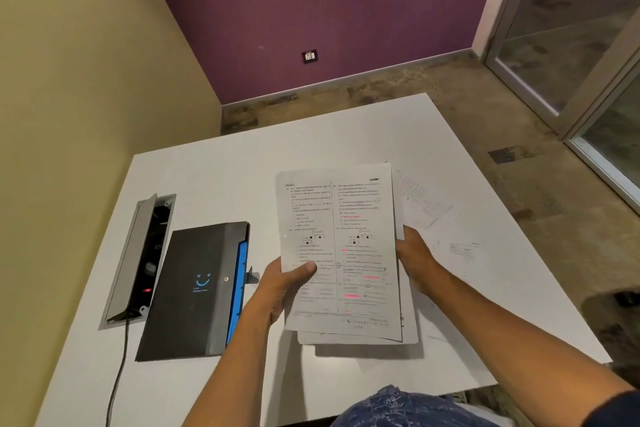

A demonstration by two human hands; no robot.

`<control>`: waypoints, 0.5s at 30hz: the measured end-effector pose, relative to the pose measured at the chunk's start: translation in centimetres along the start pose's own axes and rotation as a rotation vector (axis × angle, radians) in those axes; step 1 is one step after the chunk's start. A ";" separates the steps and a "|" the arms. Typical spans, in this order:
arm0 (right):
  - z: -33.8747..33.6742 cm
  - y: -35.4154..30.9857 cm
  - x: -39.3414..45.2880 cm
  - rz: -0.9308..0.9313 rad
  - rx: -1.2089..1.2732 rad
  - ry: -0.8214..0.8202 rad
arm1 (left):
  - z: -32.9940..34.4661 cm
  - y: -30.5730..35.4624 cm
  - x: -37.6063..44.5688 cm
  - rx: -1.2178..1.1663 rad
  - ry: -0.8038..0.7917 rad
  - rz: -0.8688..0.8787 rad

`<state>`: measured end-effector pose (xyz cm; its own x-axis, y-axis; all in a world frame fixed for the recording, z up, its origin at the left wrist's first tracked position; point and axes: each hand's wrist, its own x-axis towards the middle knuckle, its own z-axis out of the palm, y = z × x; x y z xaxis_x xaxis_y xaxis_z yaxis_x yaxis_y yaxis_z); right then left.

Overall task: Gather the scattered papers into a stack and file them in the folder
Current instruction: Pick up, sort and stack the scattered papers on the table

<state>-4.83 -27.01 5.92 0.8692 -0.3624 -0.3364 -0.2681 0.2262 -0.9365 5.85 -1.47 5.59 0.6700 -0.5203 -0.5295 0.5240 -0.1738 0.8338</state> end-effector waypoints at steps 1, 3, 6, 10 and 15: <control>0.3 -0.3 -0.4 0.000 0.076 -0.029 | 0.1 0.3 0.0 0.026 -0.051 -0.014; 1.0 -1.1 -1.3 0.017 0.293 -0.093 | 0.8 0.7 0.1 0.116 -0.034 -0.006; 1.7 -0.9 -1.5 -0.085 0.279 -0.109 | 1.5 1.0 0.5 0.156 0.119 0.043; 1.4 0.3 -0.7 -0.023 -0.096 0.013 | 1.6 1.6 0.3 0.168 0.126 0.150; 0.5 1.1 -1.2 -0.044 -0.076 0.007 | 1.1 1.1 -0.7 0.229 0.085 0.162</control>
<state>-5.98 -25.88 5.36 0.8780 -0.3770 -0.2951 -0.2606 0.1407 -0.9551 5.41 -2.21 7.02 0.7818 -0.4869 -0.3896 0.2808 -0.2831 0.9171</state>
